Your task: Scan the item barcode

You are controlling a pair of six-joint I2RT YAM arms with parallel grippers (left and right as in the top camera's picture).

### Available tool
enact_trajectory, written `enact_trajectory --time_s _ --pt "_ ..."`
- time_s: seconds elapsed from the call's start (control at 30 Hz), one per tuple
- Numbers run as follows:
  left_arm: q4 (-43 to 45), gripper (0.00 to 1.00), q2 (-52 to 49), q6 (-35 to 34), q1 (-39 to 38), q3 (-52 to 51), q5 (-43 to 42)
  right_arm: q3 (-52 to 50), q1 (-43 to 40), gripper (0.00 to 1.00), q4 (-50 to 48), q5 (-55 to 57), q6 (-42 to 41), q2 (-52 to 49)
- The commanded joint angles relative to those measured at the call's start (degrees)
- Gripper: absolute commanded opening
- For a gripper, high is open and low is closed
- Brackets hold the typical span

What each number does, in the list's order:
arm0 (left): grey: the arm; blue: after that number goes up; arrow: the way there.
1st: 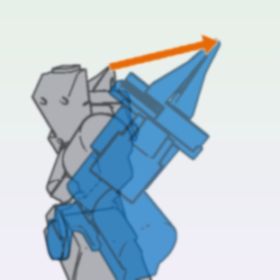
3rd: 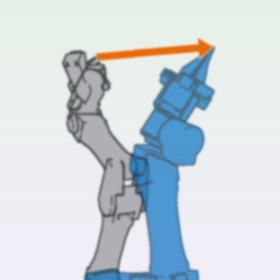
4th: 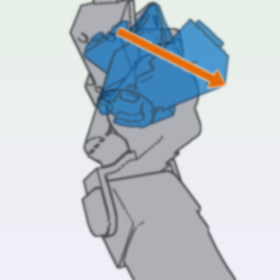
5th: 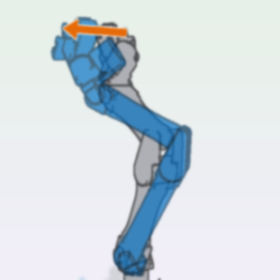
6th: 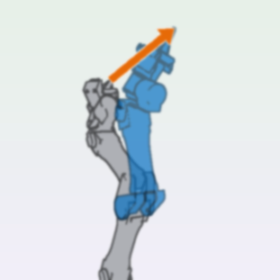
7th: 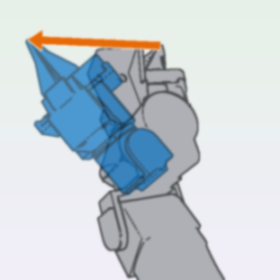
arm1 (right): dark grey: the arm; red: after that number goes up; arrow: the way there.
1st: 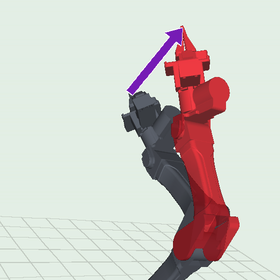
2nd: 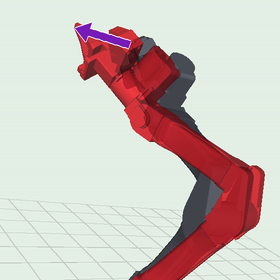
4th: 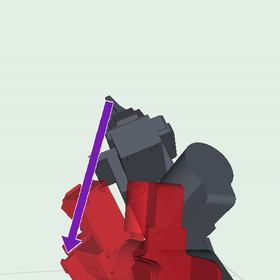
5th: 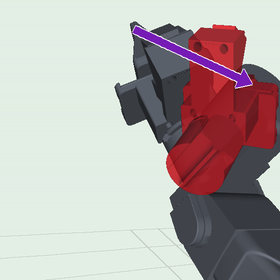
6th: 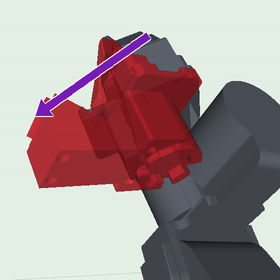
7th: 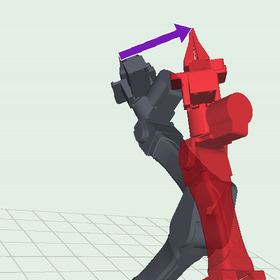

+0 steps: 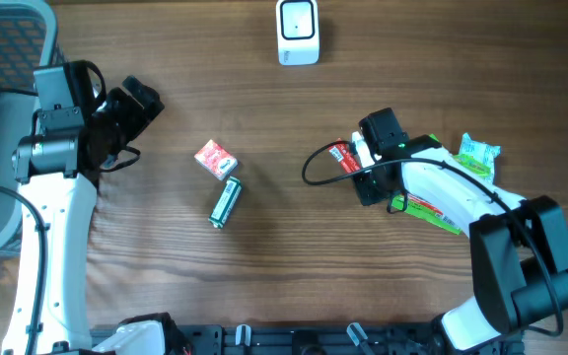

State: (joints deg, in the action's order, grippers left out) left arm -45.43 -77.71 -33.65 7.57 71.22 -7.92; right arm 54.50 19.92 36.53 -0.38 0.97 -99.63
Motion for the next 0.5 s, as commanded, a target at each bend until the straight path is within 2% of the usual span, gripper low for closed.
enact_trajectory --time_s 0.0,0.2,0.27,0.3,0.47 --pt "0.1 1.0 0.6 0.4 0.1 0.0 0.5 -2.5 -0.3 0.25 -1.1 0.1 -1.6 -0.5" --pt "0.1 1.0 0.6 0.4 0.1 0.0 0.5 -4.6 -0.3 0.25 -2.9 -0.5 -2.2 -0.5" --pt "0.1 1.0 0.6 0.4 0.1 0.0 0.5 -4.6 -0.3 0.07 -2.7 -4.6 -2.6 -0.5" --pt "0.1 1.0 0.6 0.4 0.1 0.0 0.5 -4.6 -0.3 0.04 -2.8 -5.9 -2.7 -0.5" --pt "0.1 1.0 0.6 0.4 0.1 0.0 0.5 -2.6 -0.3 0.04 -0.8 -8.2 -2.4 0.4"
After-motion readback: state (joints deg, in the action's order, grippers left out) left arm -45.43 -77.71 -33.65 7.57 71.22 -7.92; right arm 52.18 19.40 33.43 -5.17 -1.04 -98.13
